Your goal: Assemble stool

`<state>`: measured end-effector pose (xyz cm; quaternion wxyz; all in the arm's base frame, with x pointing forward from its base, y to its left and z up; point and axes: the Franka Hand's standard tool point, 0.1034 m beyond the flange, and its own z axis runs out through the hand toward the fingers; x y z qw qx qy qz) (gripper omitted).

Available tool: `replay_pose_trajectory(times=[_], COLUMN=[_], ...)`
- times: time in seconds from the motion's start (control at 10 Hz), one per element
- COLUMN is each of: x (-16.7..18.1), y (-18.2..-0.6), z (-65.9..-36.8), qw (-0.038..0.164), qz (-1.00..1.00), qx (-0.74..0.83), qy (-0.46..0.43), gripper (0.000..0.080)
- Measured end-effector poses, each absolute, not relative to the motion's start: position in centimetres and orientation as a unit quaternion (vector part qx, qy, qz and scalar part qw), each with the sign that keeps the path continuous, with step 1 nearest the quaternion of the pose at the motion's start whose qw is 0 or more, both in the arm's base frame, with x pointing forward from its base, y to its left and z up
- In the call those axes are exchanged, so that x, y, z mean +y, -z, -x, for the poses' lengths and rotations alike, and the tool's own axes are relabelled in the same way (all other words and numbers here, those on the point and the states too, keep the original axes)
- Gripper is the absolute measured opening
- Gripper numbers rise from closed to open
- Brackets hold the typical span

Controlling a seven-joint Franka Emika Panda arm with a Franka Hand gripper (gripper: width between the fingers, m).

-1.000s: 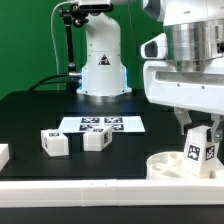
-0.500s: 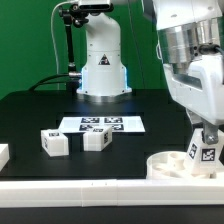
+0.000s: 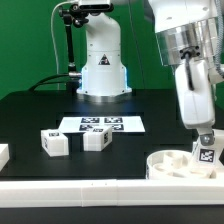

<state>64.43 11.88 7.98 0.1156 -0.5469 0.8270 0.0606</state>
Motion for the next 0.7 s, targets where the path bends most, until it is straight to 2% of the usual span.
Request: replay_pose_trajectory(times=[0.3, 0.4, 0.5, 0.7], x=[12.32, 12.64, 12.75, 12.90], y=[-8.01, -8.01, -7.99, -8.16], z=[-64.48, -64.43, -64.41, -64.37], qw=[0.121, 0.124, 0.125, 0.125], qz=[0.492, 0.486, 0.491, 0.508], qx=[0.859, 0.861, 0.858, 0.849], qy=[-0.075, -0.080, -0.080, -0.079], gripper=[0.0352, 0.0556, 0.0626, 0.0643])
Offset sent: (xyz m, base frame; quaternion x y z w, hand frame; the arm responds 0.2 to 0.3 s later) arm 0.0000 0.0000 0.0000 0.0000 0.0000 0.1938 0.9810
